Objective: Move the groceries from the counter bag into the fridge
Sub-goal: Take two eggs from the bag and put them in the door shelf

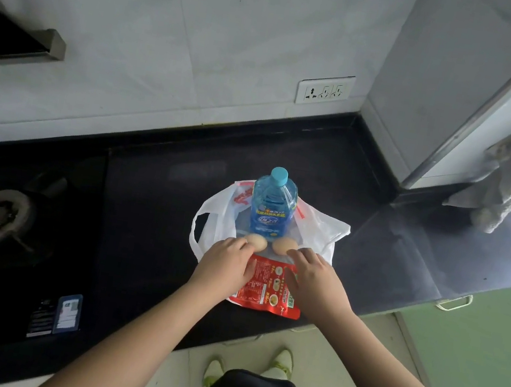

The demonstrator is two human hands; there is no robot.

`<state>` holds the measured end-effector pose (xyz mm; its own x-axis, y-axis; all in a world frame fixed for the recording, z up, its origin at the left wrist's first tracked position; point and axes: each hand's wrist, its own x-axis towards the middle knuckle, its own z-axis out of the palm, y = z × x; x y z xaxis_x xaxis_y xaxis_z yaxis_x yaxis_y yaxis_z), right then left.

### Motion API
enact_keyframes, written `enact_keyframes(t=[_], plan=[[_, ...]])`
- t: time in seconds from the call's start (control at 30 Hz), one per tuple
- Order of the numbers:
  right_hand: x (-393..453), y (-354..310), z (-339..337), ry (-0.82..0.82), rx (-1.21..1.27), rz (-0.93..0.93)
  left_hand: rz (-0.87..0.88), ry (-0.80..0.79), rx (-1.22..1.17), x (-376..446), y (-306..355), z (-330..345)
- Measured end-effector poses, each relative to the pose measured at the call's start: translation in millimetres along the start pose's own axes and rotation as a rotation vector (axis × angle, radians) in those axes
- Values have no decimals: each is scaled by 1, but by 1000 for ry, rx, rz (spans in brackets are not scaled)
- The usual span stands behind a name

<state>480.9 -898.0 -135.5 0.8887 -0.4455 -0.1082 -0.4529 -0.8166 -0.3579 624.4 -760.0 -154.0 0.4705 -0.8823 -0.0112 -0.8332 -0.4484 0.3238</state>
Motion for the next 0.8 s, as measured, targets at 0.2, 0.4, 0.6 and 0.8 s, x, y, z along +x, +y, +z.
enact_keyframes(t=[0.2,0.4,0.6,0.8], plan=[[23,-3,19,-124,50,-7,-48,-75,-35,15,2,17],[41,14,32,-131,48,36,-85,-83,-7,30,-5,29],[55,24,37,-169,8,6,-109,-100,22,42,-7,36],[65,27,42,-172,-40,-49,-126,-102,94,47,-7,42]])
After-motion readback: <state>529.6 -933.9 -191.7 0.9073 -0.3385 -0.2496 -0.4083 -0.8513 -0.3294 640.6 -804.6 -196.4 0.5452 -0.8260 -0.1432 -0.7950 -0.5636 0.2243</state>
